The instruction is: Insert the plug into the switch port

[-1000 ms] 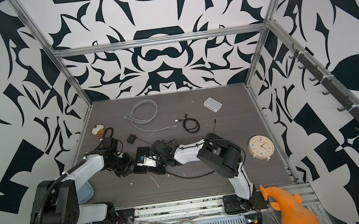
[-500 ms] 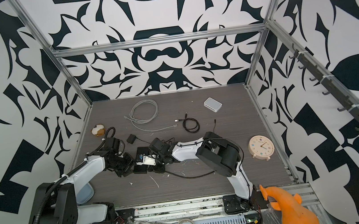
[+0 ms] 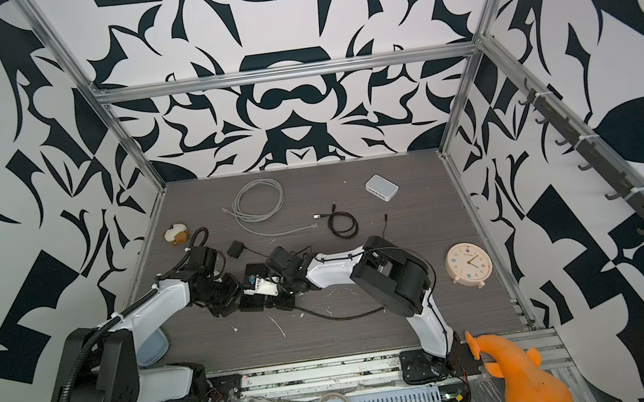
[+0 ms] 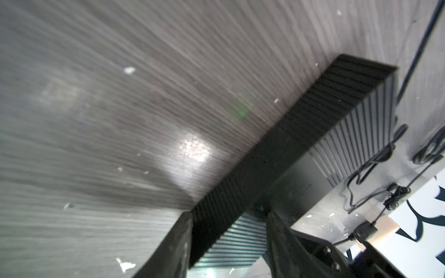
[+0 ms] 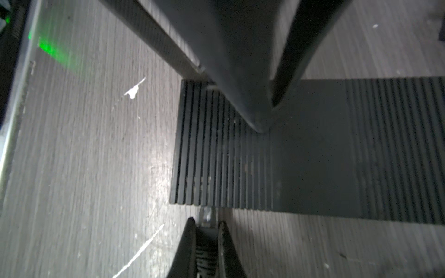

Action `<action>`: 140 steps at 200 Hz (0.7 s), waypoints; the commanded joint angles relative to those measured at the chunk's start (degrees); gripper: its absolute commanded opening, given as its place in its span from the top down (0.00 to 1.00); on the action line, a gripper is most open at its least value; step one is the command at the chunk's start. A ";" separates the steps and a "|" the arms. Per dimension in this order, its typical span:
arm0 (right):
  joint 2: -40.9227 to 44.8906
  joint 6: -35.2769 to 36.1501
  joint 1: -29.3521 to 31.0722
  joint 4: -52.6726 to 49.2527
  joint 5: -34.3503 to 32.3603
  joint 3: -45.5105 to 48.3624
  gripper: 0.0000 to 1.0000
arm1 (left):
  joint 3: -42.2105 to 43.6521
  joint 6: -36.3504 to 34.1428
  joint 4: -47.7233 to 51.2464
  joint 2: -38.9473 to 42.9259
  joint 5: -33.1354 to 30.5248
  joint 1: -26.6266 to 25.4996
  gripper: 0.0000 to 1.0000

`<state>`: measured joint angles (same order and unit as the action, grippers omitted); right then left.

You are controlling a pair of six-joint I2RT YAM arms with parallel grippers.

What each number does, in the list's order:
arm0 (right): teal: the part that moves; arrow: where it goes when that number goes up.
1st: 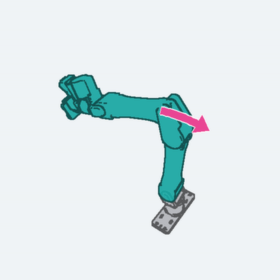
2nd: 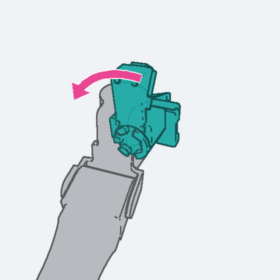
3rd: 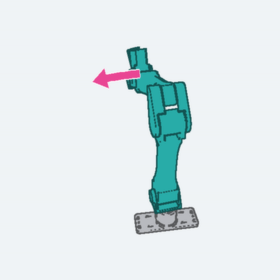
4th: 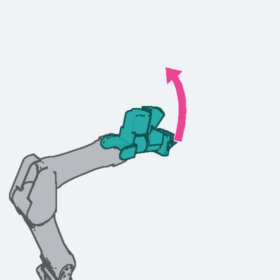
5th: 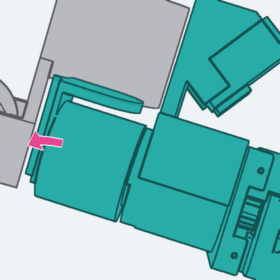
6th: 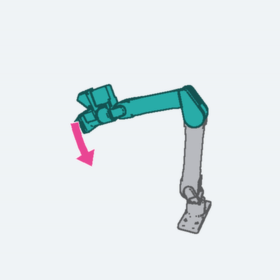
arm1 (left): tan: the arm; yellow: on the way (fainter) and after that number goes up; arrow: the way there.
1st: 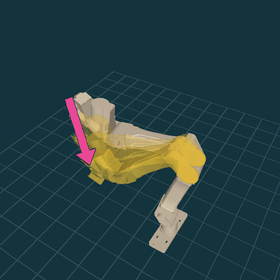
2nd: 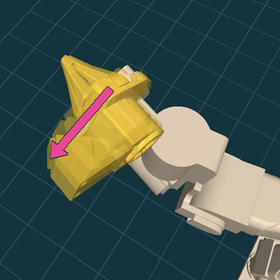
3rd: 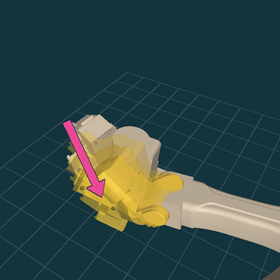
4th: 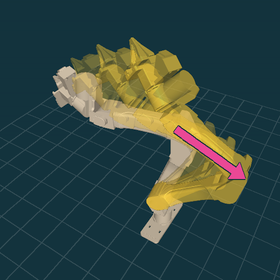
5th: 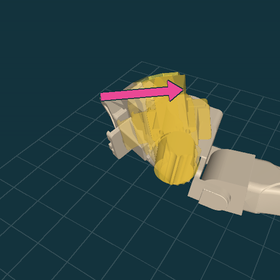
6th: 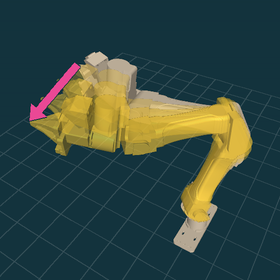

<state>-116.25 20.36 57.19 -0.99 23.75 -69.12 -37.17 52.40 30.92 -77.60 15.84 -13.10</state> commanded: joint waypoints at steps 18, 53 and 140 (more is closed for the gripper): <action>2.64 -1.49 1.74 14.12 1.91 4.55 0.89 | -2.59 -1.85 8.57 -3.54 0.47 1.16 0.41; 9.53 -2.17 -1.28 11.83 2.71 10.27 0.69 | -6.27 -6.57 10.61 -3.65 -2.64 6.89 0.37; 24.41 -14.87 -12.16 7.60 -3.53 18.90 0.56 | -13.98 -15.97 11.53 -0.25 -11.47 -1.13 0.32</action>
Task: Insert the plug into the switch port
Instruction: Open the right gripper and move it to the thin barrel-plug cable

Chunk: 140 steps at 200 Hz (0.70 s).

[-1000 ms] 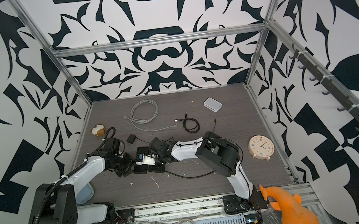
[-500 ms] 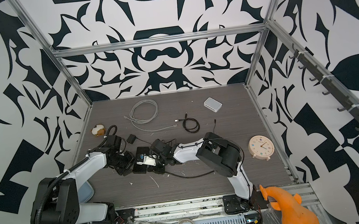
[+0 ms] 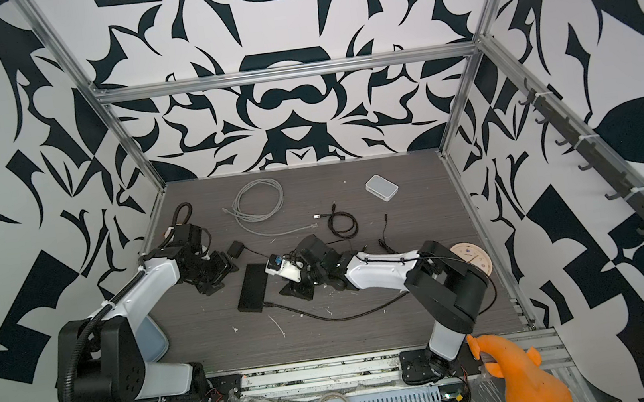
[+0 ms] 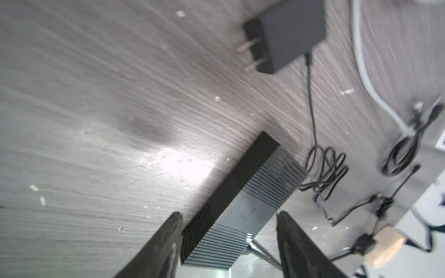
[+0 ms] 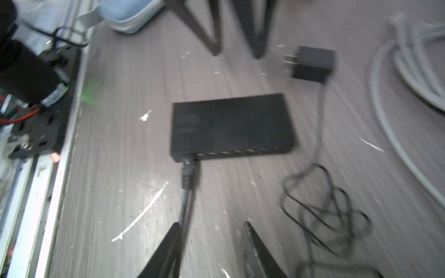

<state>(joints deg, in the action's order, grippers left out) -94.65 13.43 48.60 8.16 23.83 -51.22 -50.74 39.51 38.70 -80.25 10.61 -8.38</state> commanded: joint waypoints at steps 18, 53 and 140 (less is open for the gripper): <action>4.76 -12.80 -6.74 -2.52 -6.33 1.78 0.55 | -0.61 -4.03 4.36 2.36 -10.58 -11.15 0.30; 6.85 -15.75 -7.95 -6.53 -10.79 1.14 0.54 | -1.30 -6.42 4.91 -1.57 -14.48 -16.27 0.26; 5.22 -20.87 -9.25 -14.06 -17.63 -2.18 0.54 | -6.39 -10.17 5.06 -9.30 -16.42 -20.06 0.26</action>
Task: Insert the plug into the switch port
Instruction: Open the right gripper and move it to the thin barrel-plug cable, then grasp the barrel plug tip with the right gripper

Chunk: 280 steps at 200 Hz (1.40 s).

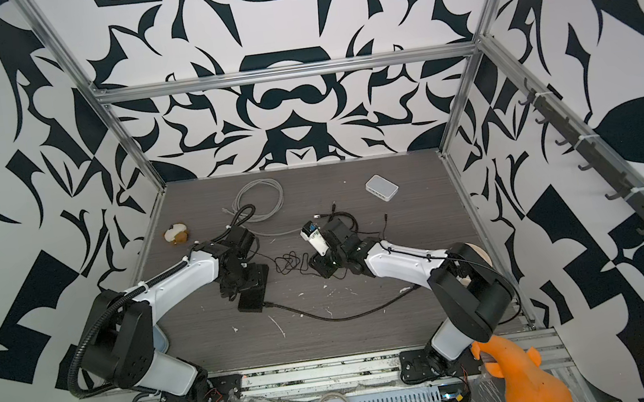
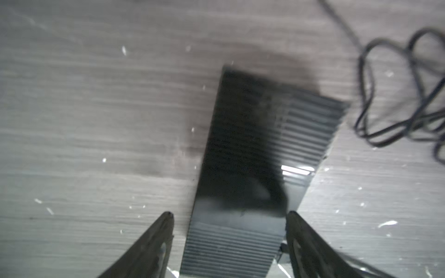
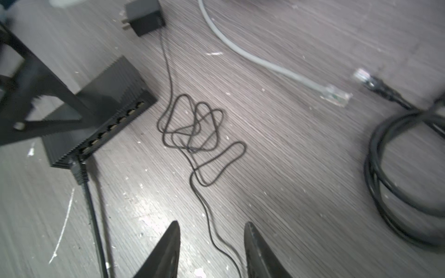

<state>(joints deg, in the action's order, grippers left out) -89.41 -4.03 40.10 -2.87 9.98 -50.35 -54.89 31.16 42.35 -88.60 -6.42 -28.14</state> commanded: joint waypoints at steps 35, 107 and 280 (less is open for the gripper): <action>0.87 -13.36 -3.78 -17.34 -12.49 -7.86 0.54 | -4.04 -3.38 2.91 -3.79 -1.75 -2.35 0.26; 2.12 -35.44 -11.85 -21.91 -24.37 -4.22 0.58 | -5.20 -2.51 2.39 -3.76 -4.50 -2.52 0.24; -10.22 -45.34 -10.51 -22.22 -29.47 -10.11 0.64 | -8.39 -4.25 4.06 4.31 -5.94 -2.36 0.23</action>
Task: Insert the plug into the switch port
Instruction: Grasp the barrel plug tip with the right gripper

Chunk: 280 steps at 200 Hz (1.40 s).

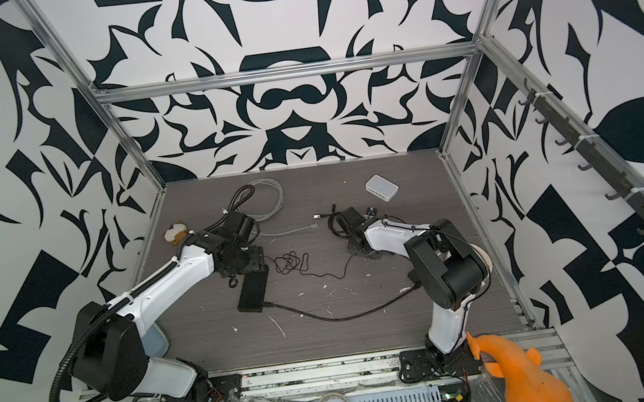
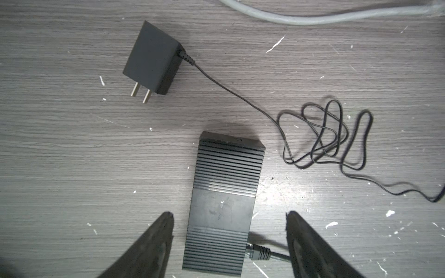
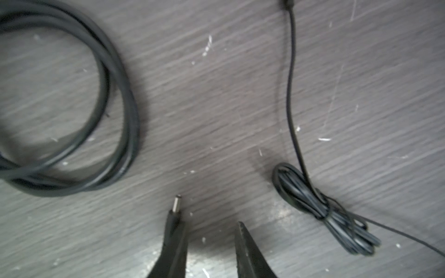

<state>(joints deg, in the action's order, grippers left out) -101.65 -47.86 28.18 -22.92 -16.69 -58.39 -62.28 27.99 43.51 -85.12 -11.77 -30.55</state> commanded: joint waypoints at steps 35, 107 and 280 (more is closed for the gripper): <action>2.98 -0.89 2.83 -3.06 -2.50 -4.24 0.65 | -0.66 -1.62 2.46 0.08 1.13 0.00 0.24; -2.11 -0.95 2.99 -1.68 -2.06 -3.78 0.66 | 0.66 -1.59 2.72 0.13 0.99 0.05 0.24; 3.87 14.35 2.65 8.17 0.59 0.80 1.00 | 2.54 -0.55 6.99 -0.98 6.89 0.00 0.21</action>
<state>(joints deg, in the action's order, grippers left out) -102.15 -38.24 31.05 -16.73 -16.99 -57.87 -61.39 24.40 48.99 -85.67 -6.96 -30.55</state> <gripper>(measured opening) 0.050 0.792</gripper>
